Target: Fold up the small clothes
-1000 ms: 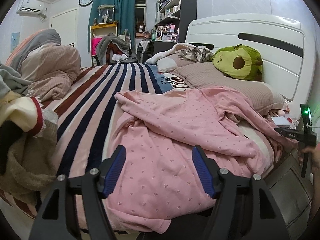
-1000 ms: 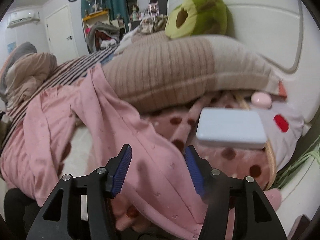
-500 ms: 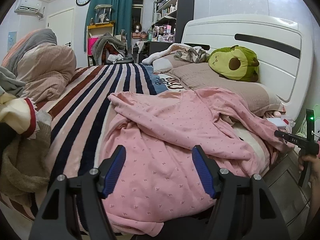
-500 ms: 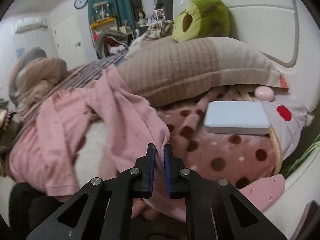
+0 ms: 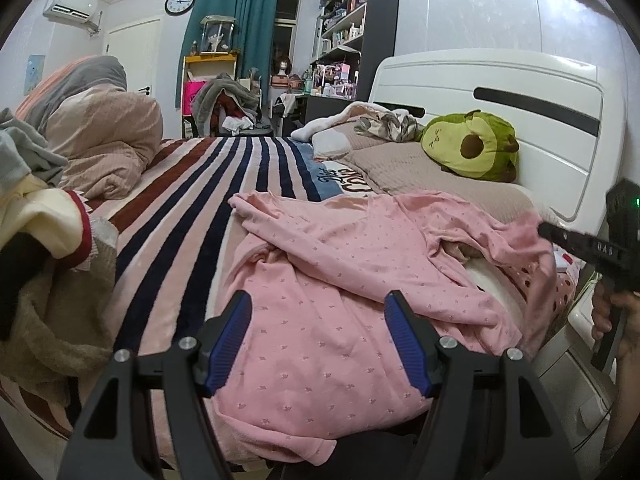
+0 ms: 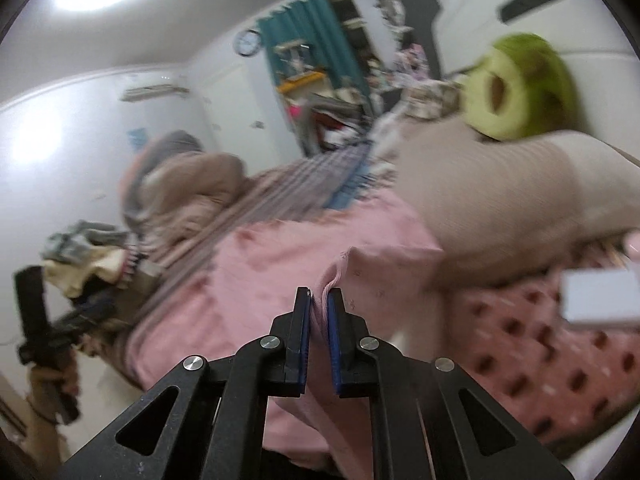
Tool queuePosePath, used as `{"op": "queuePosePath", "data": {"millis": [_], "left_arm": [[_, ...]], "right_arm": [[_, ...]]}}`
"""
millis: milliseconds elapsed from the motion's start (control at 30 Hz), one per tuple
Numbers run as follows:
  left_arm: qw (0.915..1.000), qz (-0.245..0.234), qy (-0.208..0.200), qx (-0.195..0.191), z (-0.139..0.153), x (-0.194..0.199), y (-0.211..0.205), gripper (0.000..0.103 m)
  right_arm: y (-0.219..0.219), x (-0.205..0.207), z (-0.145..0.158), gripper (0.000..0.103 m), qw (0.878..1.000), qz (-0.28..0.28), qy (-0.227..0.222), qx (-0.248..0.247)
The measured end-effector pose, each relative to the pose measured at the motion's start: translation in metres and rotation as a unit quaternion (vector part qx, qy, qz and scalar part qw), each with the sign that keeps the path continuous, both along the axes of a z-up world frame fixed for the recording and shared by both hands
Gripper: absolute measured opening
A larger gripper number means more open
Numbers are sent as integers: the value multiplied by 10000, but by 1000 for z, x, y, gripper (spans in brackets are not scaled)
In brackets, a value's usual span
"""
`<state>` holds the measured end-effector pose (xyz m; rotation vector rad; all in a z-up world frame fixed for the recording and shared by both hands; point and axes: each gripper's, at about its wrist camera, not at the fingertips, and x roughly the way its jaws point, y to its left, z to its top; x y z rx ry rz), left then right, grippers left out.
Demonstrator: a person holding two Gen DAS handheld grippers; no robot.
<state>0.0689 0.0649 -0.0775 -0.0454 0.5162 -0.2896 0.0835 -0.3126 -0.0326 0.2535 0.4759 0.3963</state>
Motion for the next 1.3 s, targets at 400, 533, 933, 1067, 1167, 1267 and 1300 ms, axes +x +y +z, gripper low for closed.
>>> {"op": "queuePosePath", "data": {"millis": [400,533,933,1067,1167,1267,1300], "left_arm": [[9994,266,-184,-154,-9,-21,51,66],[9994,262,-120,-168,-19,-25,63,66],[9990,-247,170,-325,-33,-17,42,71],[9970,-510,377,-445,-40,-6,20,71],[9934,-739,592,-644,-46,4,3,71],[9902,-878,826,-701,-54,15,-15,71],[9900,-856,915,-647,-57,18,-20,71]], "right_arm": [[145,32,22,3,9841,1766,-175,-111],[195,43,-4,3,9735,2254,284,-252],[188,45,-42,28,9681,2254,1089,-131],[143,31,-29,28,9814,1697,888,-112],[114,21,-26,28,9870,1357,853,-93],[94,12,-31,28,9887,1198,896,39],[92,11,-33,28,9888,1183,910,67]]}}
